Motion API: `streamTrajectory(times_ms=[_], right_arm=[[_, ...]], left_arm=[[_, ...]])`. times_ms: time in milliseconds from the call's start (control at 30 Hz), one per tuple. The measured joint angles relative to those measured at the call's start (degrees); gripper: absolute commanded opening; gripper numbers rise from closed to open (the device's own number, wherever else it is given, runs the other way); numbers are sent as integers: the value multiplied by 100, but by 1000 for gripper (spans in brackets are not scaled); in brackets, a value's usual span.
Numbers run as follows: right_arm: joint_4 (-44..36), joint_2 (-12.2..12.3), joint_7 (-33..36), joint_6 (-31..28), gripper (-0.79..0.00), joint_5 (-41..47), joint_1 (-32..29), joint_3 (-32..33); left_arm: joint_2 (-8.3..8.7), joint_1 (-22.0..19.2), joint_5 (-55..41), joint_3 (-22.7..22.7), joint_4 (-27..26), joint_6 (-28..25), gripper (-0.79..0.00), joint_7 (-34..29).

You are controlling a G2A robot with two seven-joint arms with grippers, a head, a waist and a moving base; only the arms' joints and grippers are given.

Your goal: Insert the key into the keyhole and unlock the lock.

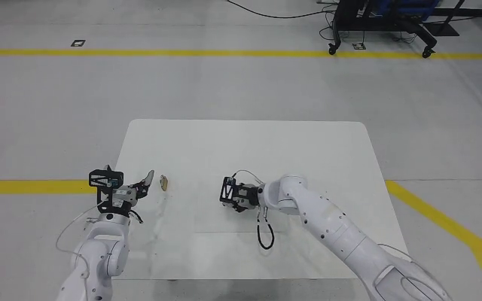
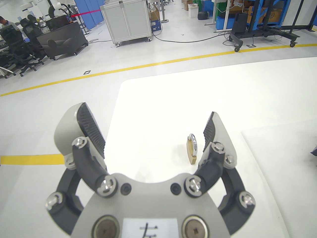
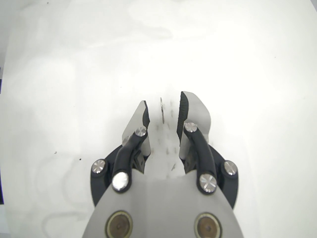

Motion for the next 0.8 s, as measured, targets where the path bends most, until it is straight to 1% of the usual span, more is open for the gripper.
streamTrajectory(times_ms=[33,67,233,433,533,633,733,767,800], right_arm=[[8,-7,8,10,-690,-6,11,-12],[16,-14,6,3,-785,-9,25,-23],[-13,-12,-141,-5,-785,-70,45,12],[-280,82,-574,-12,-785,-322,-134,197],[-439,168,-969,-31,-785,-457,-319,378],[-550,275,-1613,-153,-785,-497,-574,638],[-526,389,-2408,-396,-785,-380,-862,974],[-511,404,-2611,-427,-785,-346,-896,1031],[-509,404,-2648,-429,-785,-341,-897,1031]], left_arm=[[0,0,0,0,0,0,0,0],[0,0,0,0,0,0,0,0],[0,0,0,0,0,0,0,0],[0,0,0,0,0,0,0,0],[0,0,0,0,0,0,0,0],[0,0,0,0,0,0,0,0],[0,0,0,0,0,0,0,0],[0,0,0,0,0,0,0,0],[0,0,0,0,0,0,0,0]])
